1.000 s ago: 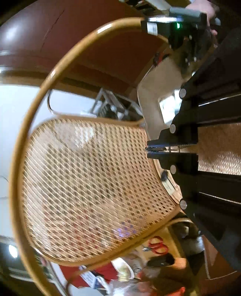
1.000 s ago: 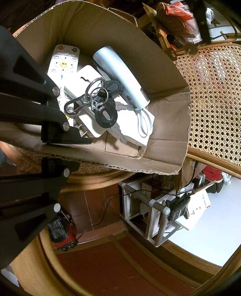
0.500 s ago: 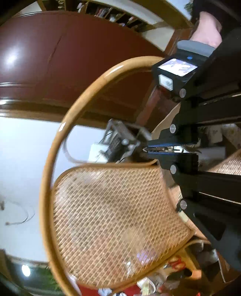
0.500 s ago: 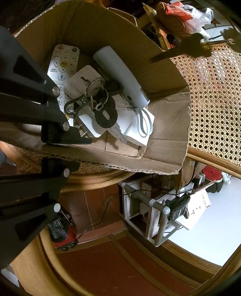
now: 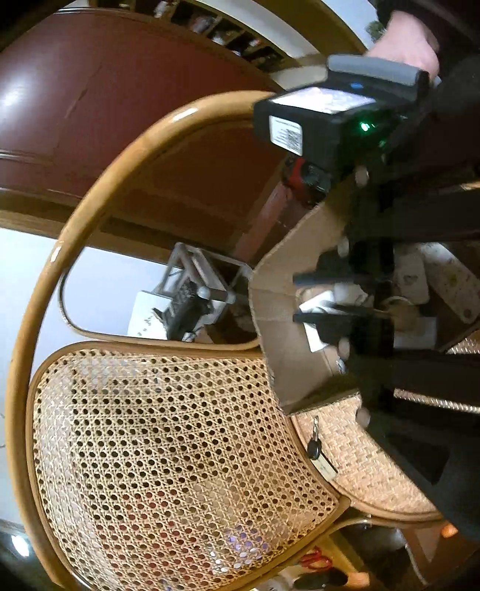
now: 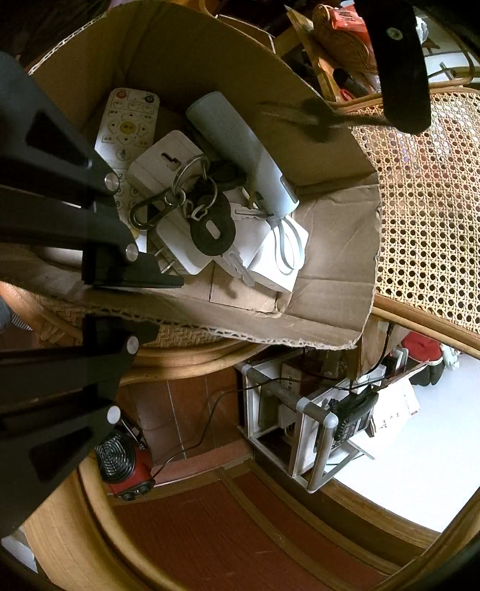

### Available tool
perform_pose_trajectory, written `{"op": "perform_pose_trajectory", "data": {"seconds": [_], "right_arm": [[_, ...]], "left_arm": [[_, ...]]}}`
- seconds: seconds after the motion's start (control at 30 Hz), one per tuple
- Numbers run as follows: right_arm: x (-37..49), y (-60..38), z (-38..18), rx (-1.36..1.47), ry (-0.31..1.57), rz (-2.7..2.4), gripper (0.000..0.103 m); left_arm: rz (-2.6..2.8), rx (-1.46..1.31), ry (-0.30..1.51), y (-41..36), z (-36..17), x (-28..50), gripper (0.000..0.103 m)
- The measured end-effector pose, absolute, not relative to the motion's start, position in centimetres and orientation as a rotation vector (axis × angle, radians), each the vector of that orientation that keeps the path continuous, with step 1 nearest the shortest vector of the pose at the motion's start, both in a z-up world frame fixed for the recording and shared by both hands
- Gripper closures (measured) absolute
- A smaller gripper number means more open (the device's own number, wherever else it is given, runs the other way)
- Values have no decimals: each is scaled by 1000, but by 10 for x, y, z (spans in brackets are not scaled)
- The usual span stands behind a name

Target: Organize rigid objects

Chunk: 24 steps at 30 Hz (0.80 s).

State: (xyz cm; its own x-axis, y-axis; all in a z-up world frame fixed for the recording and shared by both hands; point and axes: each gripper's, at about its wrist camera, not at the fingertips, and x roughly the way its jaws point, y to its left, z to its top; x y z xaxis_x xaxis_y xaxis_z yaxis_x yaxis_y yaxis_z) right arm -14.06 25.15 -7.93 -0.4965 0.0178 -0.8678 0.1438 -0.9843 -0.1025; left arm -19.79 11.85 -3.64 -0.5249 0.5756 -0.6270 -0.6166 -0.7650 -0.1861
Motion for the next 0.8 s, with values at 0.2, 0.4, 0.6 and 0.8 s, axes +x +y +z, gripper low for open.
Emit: {"op": "perform_pose_trajectory", "data": {"seconds": [0.2, 0.4, 0.6, 0.8], "right_arm": [[-140, 251, -79, 1536, 250, -2644, 91], [-140, 251, -79, 1536, 249, -2645, 91], [-140, 252, -79, 1535, 248, -2645, 91], [-140, 251, -78, 1538, 250, -2642, 91]], "left_arm": [[2313, -906, 52, 106, -31, -197, 43], [2358, -910, 50, 90, -27, -197, 28], [2467, -981, 86, 55, -38, -215, 19], [2521, -1188, 178, 15, -96, -253, 19]]}}
